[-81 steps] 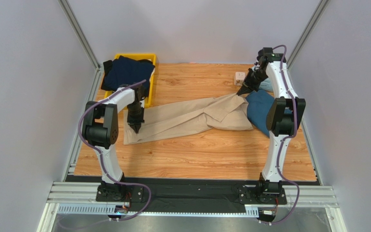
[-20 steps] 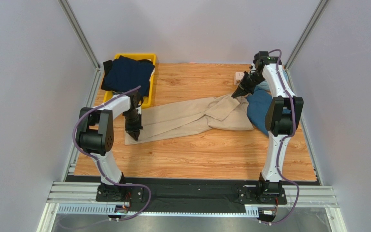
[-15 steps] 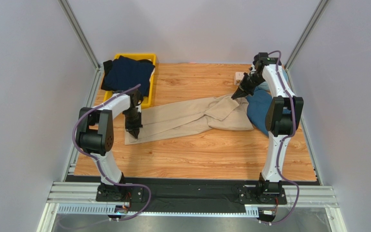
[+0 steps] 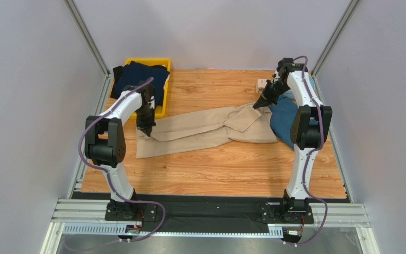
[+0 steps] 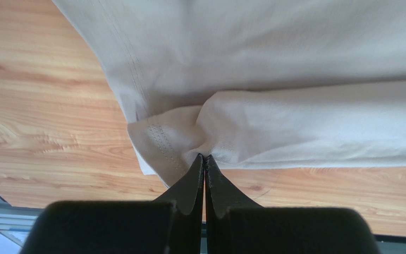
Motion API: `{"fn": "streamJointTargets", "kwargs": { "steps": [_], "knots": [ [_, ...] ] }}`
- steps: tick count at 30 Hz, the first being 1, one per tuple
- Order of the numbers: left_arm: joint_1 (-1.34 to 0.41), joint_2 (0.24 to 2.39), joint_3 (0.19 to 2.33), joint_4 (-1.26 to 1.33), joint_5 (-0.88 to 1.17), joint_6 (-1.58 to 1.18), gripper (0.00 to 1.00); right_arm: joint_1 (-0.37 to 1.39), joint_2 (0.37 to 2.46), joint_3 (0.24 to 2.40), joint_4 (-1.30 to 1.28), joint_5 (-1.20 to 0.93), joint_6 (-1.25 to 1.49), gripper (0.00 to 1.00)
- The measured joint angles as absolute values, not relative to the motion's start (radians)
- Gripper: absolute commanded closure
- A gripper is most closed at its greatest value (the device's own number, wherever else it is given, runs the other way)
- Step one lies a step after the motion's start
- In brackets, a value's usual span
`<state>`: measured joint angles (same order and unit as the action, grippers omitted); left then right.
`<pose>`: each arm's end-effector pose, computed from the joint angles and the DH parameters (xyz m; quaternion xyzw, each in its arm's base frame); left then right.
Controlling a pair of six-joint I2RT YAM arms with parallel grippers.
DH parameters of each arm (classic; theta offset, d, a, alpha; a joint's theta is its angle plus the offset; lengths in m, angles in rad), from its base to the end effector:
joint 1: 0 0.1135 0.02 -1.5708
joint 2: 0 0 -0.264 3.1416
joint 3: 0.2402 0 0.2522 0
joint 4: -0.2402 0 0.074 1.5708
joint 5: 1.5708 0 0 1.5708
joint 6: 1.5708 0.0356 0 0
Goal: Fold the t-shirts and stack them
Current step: Fold the other side of the tshirt into a rectangle
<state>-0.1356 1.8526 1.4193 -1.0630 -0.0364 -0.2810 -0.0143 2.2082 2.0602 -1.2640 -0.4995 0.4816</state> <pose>0.3461 -0.0459 0.2094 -0.0732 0.9965 0.0101 0.0402 0.4451 0.0107 0.2450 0.2181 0.9412 0.2575 0.0177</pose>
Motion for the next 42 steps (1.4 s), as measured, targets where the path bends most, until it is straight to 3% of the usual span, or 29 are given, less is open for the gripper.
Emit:
{"fn": "streamJointTargets", "kwargs": {
  "steps": [9,28,30,34,42],
  "knots": [
    [-0.135,2.001,1.604,-1.117,-0.107,-0.278,1.00,-0.014,2.228,2.125,-1.260,-0.503,0.485,1.00],
    [-0.102,2.048,1.612,-1.145,-0.223,-0.285,1.00,-0.014,2.339,2.200,-1.187,-0.505,0.559,1.00],
    [-0.099,2.050,1.612,-1.146,-0.235,-0.285,0.90,-0.014,2.345,2.200,-1.186,-0.505,0.561,1.00],
    [-0.096,2.052,1.612,-1.153,-0.263,-0.287,0.80,-0.014,2.352,2.200,-1.184,-0.505,0.562,0.96],
    [-0.094,2.035,1.615,-1.170,-0.327,-0.290,0.78,-0.015,2.353,2.273,-1.192,-0.498,0.554,0.86]
  ]
}}
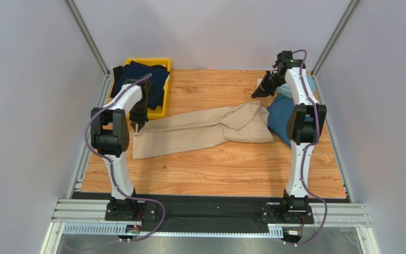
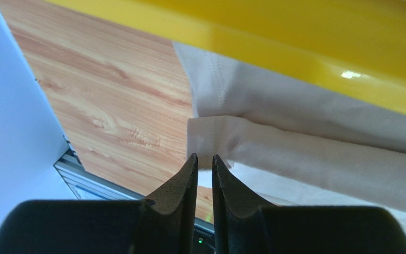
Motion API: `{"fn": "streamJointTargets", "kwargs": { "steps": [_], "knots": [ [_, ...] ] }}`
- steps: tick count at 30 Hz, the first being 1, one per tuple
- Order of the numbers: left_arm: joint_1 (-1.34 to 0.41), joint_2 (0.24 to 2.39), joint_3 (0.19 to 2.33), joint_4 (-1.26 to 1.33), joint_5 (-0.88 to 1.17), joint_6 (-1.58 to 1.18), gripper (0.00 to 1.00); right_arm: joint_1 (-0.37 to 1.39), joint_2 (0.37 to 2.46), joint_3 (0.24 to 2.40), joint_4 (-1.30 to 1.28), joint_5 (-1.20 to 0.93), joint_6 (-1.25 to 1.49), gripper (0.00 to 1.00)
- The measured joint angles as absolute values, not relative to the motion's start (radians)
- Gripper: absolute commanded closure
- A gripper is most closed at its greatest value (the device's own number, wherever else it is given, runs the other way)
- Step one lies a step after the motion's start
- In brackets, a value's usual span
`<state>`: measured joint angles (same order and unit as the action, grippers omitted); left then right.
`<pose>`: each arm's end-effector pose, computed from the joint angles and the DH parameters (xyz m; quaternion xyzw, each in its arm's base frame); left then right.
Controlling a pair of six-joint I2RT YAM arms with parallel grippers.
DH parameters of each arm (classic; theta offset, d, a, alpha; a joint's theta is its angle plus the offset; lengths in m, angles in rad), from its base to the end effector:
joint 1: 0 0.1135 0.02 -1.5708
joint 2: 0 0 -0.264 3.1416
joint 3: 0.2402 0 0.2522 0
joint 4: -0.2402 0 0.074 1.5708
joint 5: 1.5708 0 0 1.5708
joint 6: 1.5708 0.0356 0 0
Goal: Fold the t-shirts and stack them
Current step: Fold the other side of the tshirt into a rectangle, then rotate the tshirt 90 degrees
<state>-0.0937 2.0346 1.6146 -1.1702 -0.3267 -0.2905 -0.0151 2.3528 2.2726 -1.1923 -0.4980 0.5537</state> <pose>0.3835 -0.0246 0.1968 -0.0954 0.9820 0.1614 0.0217 0.4862 0.0097 0.2404 0.2338 0.9302 0.2732 0.0740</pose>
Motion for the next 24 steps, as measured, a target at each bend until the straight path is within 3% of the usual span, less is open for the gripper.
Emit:
{"fn": "streamJointTargets", "kwargs": {
  "steps": [9,13,18,24],
  "knots": [
    [-0.094,1.884,1.629,-1.186,-0.249,-0.297,0.77,-0.063,2.278,2.290,-1.251,-0.423,0.518,0.86],
    [-0.126,1.812,1.579,-1.171,-0.209,-0.309,0.76,-0.066,2.156,2.169,-1.277,-0.382,0.476,0.85],
    [-0.253,1.787,1.505,-1.137,-0.137,-0.323,0.77,0.057,1.987,1.919,-1.306,-0.333,0.422,0.87],
    [-0.421,1.893,1.506,-1.087,-0.051,-0.351,0.79,0.150,1.997,1.741,-1.309,-0.302,0.394,0.88]
  ]
}}
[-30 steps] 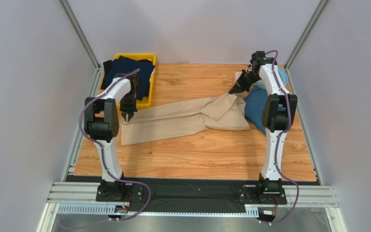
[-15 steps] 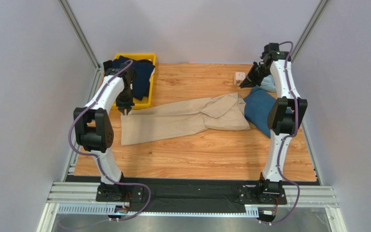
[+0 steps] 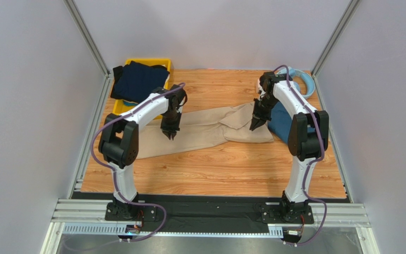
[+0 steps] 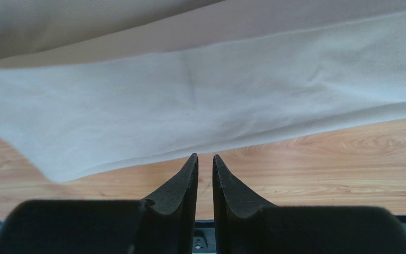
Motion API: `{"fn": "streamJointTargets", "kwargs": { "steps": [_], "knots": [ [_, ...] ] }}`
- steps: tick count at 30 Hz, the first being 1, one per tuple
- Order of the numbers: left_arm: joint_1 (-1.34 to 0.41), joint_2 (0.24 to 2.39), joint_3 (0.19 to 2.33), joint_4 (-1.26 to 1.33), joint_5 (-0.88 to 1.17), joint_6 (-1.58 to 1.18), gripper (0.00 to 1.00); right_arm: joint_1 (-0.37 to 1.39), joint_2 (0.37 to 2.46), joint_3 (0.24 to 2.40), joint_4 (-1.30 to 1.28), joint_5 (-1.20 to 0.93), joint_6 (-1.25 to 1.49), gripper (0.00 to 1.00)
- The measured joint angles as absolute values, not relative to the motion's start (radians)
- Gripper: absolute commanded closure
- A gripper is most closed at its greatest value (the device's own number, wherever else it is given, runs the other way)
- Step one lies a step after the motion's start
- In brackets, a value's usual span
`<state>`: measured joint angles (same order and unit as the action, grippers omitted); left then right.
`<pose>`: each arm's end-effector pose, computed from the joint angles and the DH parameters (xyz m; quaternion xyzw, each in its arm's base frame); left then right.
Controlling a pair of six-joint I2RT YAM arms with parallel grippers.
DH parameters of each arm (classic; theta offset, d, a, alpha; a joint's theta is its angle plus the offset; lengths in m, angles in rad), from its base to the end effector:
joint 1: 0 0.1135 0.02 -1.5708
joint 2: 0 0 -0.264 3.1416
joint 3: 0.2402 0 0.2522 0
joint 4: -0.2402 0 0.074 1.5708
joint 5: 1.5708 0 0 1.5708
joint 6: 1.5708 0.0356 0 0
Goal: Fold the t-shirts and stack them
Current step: Rotate the tshirt 90 degrees
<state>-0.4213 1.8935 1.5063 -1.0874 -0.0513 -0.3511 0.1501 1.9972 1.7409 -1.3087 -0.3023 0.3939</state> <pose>0.3327 -0.1471 0.2179 0.0338 0.9979 0.0056 0.0542 0.3761 0.0676 0.2418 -0.1198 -0.9813 -0.1458 0.0377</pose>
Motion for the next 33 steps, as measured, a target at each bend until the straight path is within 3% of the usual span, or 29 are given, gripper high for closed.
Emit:
{"fn": "streamJointTargets", "kwargs": {
  "steps": [9,12,13,23,33],
  "knots": [
    [-0.438,1.995,1.486,-1.029,-0.009,-0.366,0.84,0.142,2.060,1.725,-1.303,-0.134,0.362,0.90],
    [-0.436,1.995,1.451,-1.008,-0.014,-0.368,0.97,0.142,2.061,1.720,-1.299,-0.081,0.363,0.91],
    [-0.436,1.995,1.437,-1.002,-0.015,-0.372,1.00,0.142,2.061,1.720,-1.296,-0.067,0.363,0.96],
    [-0.428,1.979,1.356,-0.960,0.034,-0.398,1.00,0.139,2.215,1.757,-1.293,0.025,0.343,1.00],
    [-0.414,1.938,1.293,-0.944,0.072,-0.398,1.00,0.137,2.201,1.673,-1.298,0.056,0.330,1.00]
  ]
}}
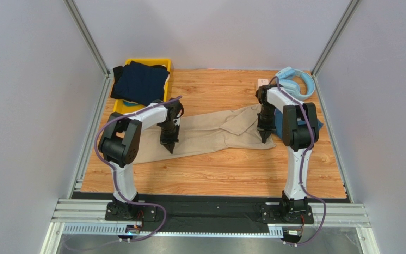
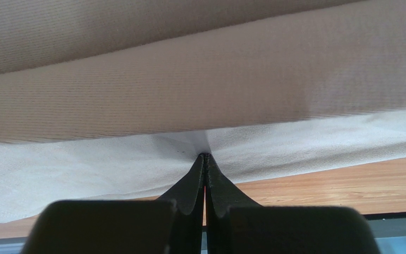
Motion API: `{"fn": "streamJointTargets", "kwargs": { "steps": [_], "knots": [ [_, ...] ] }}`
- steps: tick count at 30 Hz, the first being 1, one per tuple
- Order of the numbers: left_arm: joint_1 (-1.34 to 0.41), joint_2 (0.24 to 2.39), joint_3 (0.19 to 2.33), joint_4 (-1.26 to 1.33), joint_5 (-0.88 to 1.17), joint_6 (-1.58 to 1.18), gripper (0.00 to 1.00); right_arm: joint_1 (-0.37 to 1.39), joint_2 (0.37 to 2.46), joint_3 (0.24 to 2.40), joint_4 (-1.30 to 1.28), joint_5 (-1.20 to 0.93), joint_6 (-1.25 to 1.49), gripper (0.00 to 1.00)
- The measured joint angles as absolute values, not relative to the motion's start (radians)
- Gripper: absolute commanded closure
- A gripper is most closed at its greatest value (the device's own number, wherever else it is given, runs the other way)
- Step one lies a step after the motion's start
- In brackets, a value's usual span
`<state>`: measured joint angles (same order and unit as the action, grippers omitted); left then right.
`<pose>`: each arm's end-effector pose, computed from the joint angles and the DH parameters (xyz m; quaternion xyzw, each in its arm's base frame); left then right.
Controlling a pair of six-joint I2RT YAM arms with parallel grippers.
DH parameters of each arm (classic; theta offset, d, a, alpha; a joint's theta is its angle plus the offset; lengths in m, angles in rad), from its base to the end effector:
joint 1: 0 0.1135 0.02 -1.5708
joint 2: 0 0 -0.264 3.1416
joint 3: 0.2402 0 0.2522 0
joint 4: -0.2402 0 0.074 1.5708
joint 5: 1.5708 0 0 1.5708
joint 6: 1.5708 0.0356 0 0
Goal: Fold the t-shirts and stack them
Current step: Rotate the tshirt 90 degrees
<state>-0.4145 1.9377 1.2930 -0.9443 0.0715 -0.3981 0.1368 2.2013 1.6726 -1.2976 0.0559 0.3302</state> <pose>0.3144 -0.1411 0.1512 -0.0079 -0.9993 0.0292 0.0225 0.3864 0.0512 0.1490 -0.0922 -0.9872 0.0564 0.1175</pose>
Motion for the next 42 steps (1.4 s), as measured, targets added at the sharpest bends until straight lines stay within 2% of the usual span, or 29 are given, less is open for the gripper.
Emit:
{"fn": "streamJointTargets", "kwargs": {
  "steps": [13,25,32,35,38,42],
  "knots": [
    [-0.360,1.668,0.940,-0.886,0.087,-0.396,1.00,0.126,2.201,1.684,-1.304,0.059,0.324,1.00],
    [-0.352,1.664,1.058,-0.952,0.031,-0.375,1.00,0.110,2.186,1.734,-1.307,0.079,0.316,0.99],
    [-0.347,1.664,1.064,-0.975,0.033,-0.362,0.88,0.111,2.071,1.890,-1.340,0.015,0.321,0.90],
    [-0.347,1.664,1.083,-0.983,0.035,-0.353,0.78,0.127,1.988,1.937,-1.332,-0.036,0.332,0.96],
    [-0.346,1.664,1.092,-0.984,0.046,-0.339,0.77,0.176,1.932,1.923,-1.331,-0.052,0.343,0.98],
    [-0.346,1.666,1.092,-0.986,0.066,-0.322,0.77,0.267,1.950,1.793,-1.319,-0.070,0.344,0.96]
  ]
}}
